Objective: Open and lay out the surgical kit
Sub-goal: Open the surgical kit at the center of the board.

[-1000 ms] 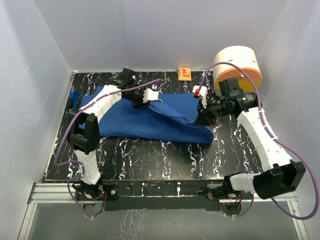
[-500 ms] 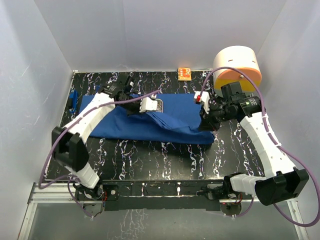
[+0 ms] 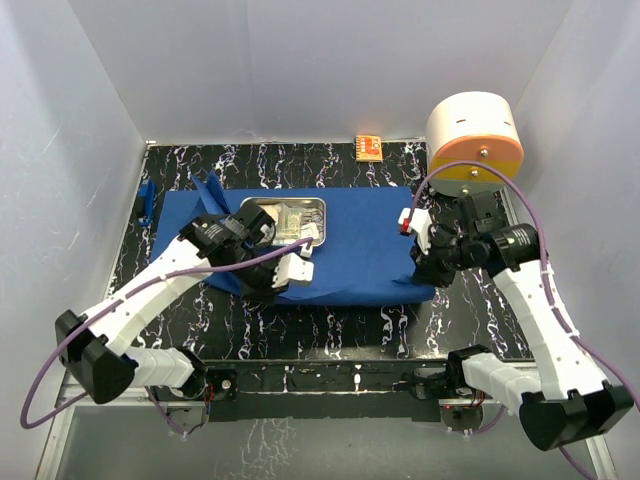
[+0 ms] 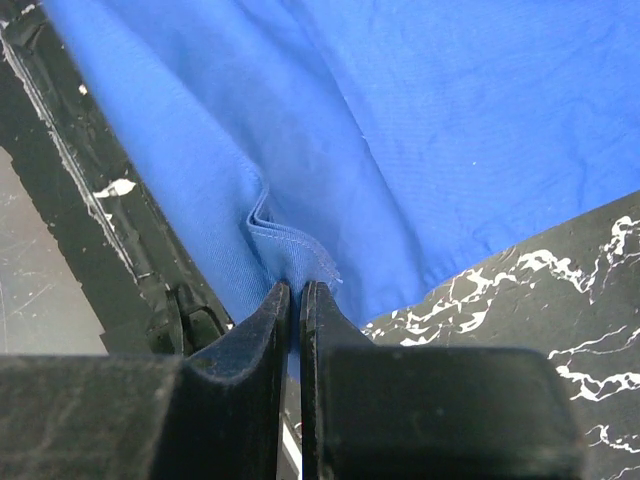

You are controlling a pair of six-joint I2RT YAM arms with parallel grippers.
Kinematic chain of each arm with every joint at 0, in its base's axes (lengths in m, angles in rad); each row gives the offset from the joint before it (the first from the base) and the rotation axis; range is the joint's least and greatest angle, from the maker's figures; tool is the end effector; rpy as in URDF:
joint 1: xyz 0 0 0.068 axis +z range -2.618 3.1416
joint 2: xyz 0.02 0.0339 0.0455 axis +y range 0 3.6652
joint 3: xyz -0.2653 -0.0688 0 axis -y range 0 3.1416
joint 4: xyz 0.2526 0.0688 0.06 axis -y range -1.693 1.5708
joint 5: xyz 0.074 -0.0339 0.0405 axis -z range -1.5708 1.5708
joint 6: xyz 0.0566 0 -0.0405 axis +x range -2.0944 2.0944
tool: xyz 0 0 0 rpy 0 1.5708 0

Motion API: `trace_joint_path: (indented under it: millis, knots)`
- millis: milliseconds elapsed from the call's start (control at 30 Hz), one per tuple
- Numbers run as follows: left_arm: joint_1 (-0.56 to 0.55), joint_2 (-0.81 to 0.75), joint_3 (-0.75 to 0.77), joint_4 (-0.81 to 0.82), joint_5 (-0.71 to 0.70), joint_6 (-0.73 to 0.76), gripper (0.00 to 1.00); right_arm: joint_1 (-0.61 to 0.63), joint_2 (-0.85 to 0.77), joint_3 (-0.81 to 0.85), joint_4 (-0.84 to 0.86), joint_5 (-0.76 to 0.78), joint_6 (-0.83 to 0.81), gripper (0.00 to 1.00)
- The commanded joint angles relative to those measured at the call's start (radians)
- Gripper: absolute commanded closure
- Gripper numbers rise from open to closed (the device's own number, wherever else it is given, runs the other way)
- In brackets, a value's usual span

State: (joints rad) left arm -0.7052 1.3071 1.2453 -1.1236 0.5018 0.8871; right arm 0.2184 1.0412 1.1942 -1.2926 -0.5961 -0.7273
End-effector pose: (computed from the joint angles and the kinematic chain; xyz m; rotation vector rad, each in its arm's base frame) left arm 0.1751 -0.1848 0.2994 1.9850 1.7575 -0.6289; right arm 0.1659 0.0694 0.3305 -1.2967 2.1631 0.6094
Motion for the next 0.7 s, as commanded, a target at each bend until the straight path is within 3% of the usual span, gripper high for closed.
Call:
trace_joint_path:
  millis: [0,167,433,667]
  knots:
    - [-0.009,-0.099,-0.055,-0.112,0.112,-0.11,0.87,-0.005,-0.078,-0.039,-0.013,0.052,0.026,1.0]
    - [-0.03,-0.14,-0.073,-0.129,0.16,-0.201,0.75,-0.005,-0.081,-0.079,-0.032,0.051,0.052,0.88]
    - [-0.056,-0.09,-0.059,-0.312,0.223,-0.082,0.55,-0.005,-0.055,-0.107,-0.056,0.102,0.074,0.69]
    - [-0.059,-0.049,0.138,-0.315,0.253,-0.149,0.42,-0.013,0.025,-0.027,-0.055,0.09,0.061,0.58]
